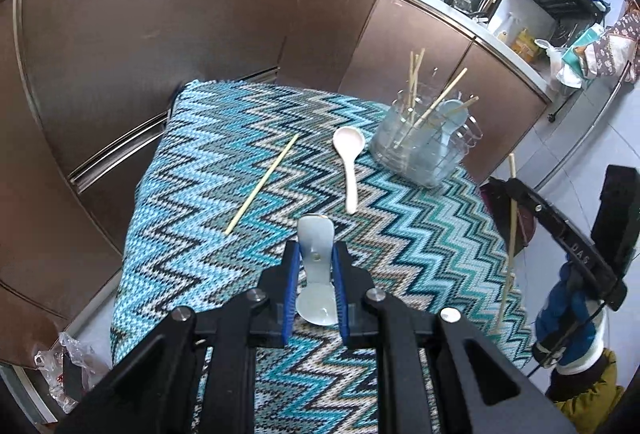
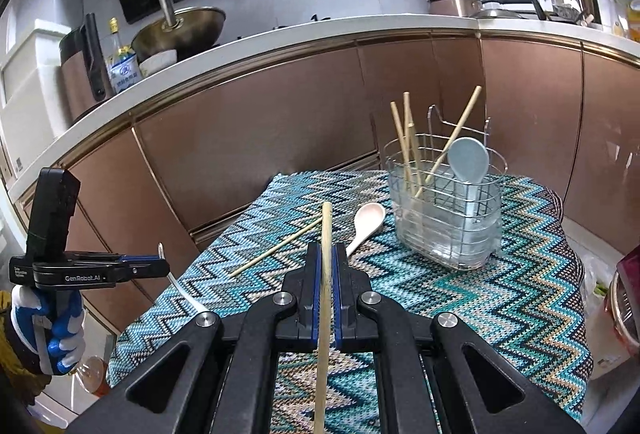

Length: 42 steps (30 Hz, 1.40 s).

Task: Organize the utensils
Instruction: 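Lift and carry the spoon and chopstick toward the wire holder with both tools, then open the left tool over the holder to drop the white spoon while the right tool drops its chopstick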

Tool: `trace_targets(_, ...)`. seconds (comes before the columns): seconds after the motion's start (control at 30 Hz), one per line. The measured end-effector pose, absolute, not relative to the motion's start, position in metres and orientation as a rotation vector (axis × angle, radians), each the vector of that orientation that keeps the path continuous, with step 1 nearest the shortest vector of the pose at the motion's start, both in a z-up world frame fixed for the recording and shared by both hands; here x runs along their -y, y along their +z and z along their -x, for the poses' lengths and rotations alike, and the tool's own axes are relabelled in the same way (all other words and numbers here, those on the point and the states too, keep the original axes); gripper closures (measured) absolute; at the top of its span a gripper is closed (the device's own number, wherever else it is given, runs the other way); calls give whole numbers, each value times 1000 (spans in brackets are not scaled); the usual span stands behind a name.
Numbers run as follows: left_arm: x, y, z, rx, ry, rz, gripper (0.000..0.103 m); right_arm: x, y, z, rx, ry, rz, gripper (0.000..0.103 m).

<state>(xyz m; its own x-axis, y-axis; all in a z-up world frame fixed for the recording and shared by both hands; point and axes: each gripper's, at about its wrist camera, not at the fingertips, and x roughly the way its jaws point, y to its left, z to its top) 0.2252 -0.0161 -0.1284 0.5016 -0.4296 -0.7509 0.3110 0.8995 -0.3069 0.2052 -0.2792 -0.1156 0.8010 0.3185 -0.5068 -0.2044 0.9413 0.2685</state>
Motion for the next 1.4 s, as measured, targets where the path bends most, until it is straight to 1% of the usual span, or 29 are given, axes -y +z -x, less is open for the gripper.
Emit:
trace_targets(0.23, 39, -94, -252, -928, -506, 145, 88, 303, -100, -214, -514, 262, -218, 98)
trace_targets(0.6, 107, -9, -326, -816, -616, 123, 88, 347, -28, -253, -315, 228, -200, 98)
trace_targets(0.73, 142, 8, -357, -761, -629, 102, 88, 355, -7, -275, -234, 214, -199, 98)
trace_targets(0.9, 181, 2, -390, -718, -605, 64, 88, 364, 5, -308, -141, 183, -208, 98)
trace_targets(1.03, 205, -15, -410, -715, -609, 48, 88, 367, -1, -329, -96, 149, -196, 98)
trace_targets(1.2, 225, -39, -418, -714, -618, 16, 88, 361, -25, -344, -62, 105, -156, 98)
trace_targets(1.4, 230, -60, -420, -715, -602, -14, 88, 359, -60, -352, -64, 85, -169, 98)
